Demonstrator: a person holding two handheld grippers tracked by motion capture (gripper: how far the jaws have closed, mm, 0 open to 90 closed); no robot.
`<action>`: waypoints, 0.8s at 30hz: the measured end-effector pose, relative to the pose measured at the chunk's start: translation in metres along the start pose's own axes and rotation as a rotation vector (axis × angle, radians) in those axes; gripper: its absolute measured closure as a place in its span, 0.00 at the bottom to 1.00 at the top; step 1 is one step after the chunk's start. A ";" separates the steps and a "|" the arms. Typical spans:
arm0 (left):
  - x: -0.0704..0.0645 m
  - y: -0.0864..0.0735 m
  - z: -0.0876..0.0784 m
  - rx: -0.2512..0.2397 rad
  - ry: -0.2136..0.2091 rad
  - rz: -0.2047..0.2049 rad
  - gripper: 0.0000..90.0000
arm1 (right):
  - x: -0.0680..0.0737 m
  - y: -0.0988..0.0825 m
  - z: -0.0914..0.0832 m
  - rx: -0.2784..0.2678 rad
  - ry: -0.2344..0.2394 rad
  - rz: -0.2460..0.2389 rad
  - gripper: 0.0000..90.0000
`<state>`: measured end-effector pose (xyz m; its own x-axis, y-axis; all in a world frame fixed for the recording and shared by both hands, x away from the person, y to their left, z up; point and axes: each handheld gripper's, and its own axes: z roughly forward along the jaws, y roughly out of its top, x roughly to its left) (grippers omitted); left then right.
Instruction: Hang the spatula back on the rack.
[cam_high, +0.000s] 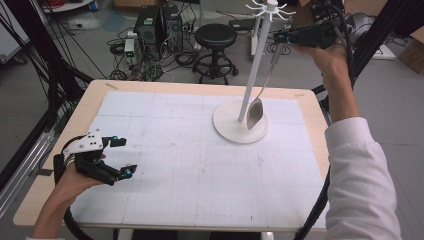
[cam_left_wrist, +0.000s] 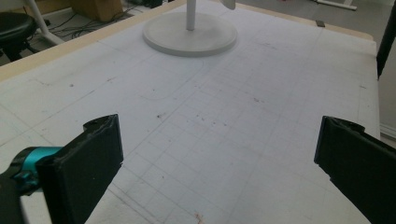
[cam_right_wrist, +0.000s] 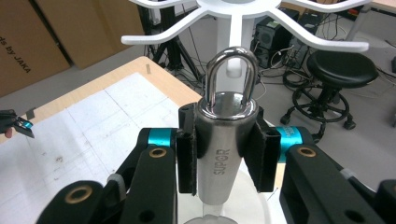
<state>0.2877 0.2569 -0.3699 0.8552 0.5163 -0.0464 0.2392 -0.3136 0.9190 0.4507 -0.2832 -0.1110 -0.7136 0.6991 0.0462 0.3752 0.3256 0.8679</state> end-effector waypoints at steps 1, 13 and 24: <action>0.000 0.000 0.000 0.000 0.001 0.001 0.02 | 0.000 0.000 0.000 0.003 0.000 0.005 0.77; -0.001 0.000 -0.001 -0.009 -0.002 -0.001 0.02 | 0.000 0.002 0.011 0.020 0.004 0.003 0.76; -0.001 0.001 -0.001 -0.006 0.000 0.001 0.02 | 0.004 -0.001 0.017 0.011 -0.009 -0.014 0.76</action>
<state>0.2862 0.2565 -0.3691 0.8553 0.5161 -0.0457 0.2357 -0.3089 0.9214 0.4574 -0.2698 -0.1199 -0.7133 0.7003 0.0293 0.3718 0.3426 0.8628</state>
